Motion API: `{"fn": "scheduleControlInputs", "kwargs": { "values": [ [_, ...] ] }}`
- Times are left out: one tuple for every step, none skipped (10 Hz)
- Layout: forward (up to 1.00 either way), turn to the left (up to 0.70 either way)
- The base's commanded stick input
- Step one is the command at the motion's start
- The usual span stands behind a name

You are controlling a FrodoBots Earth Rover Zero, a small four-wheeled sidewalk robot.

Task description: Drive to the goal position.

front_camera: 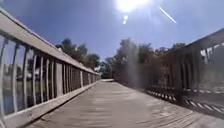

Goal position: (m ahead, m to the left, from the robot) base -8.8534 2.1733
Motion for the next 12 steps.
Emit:
{"fn": "scheduleControlInputs", "kwargs": {
  "values": [
    [0.44, 0.02],
    [0.44, 0.02],
    [0.44, 0.02],
    [0.44, 0.02],
    [0.44, 0.02],
    [0.44, 0.02],
    [0.44, 0.02],
    [0.44, 0.02],
    [0.44, 0.02],
    [0.44, 0.02],
    [0.44, 0.02],
    [0.44, 0.02]
  ]
}}
